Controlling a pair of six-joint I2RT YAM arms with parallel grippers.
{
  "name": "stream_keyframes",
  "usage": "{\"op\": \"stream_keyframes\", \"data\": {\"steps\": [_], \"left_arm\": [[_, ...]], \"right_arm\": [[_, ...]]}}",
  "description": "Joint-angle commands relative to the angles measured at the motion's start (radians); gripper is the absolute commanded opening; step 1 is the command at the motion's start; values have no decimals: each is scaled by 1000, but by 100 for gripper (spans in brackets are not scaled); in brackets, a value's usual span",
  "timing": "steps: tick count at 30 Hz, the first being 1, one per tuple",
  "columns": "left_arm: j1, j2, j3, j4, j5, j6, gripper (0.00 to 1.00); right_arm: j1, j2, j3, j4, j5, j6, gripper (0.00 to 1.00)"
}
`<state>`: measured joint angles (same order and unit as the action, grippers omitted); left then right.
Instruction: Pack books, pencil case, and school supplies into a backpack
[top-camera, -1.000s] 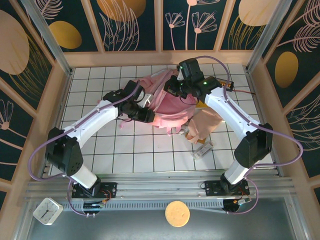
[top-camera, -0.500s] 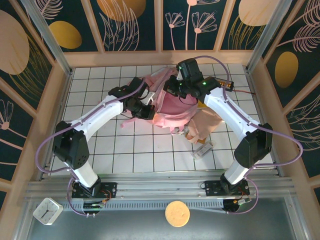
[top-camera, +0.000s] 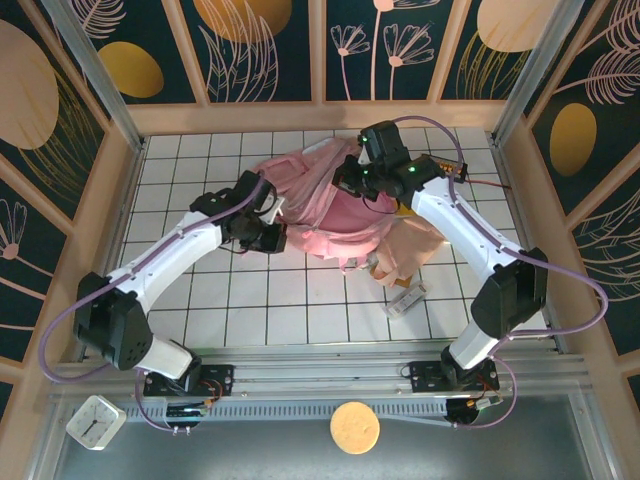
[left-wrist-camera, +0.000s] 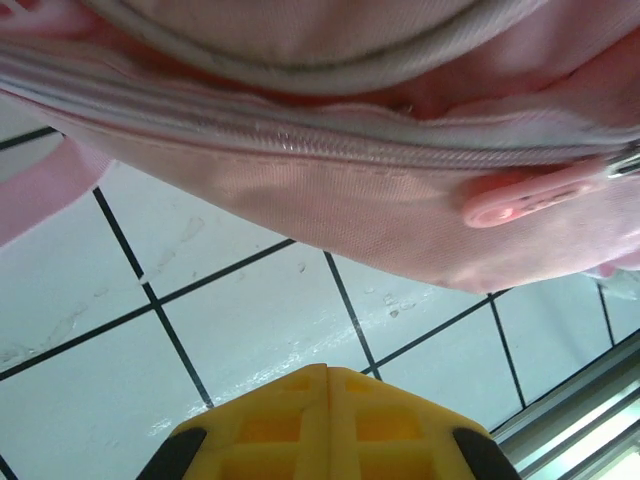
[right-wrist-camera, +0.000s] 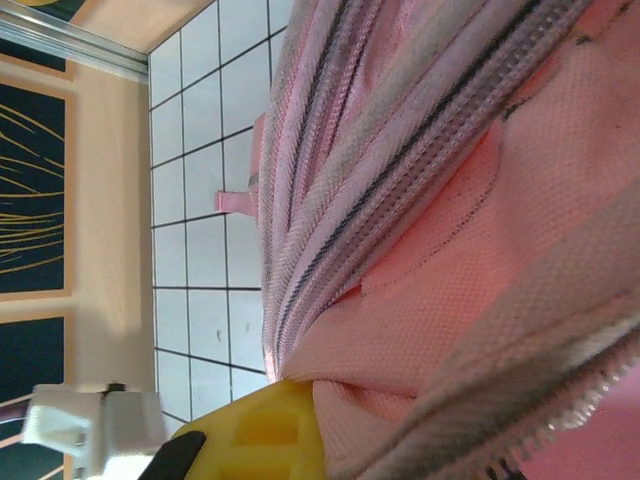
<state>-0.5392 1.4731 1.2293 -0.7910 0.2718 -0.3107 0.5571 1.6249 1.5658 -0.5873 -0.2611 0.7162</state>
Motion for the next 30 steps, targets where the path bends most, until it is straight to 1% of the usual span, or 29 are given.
{"op": "stream_keyframes", "data": {"steps": [1,2,3,5,10,16,24,30], "left_arm": [[1,-48,-18,100,107,10,35],[1,-54,-12,123,112,19,53],[1,-55,3,138,113,37,62],[-1,-35,43,134,117,75,67],[-8,64,127,84,116,136,67],[-23,136,167,108,154,128,65],[-49,174,168,104,136,140,64],[-69,191,186,118,177,129,59]], "right_arm": [[-5,-74,-9,93,-16,-5,0],[-5,-76,-10,93,-18,-4,0],[-5,-81,-10,91,-17,-4,0],[-5,-85,-6,87,-15,-1,0],[-5,-86,31,65,-20,0,0],[-5,-85,59,45,-26,1,0],[-5,-70,71,55,-37,3,0],[-5,-61,73,61,-38,6,0]]}}
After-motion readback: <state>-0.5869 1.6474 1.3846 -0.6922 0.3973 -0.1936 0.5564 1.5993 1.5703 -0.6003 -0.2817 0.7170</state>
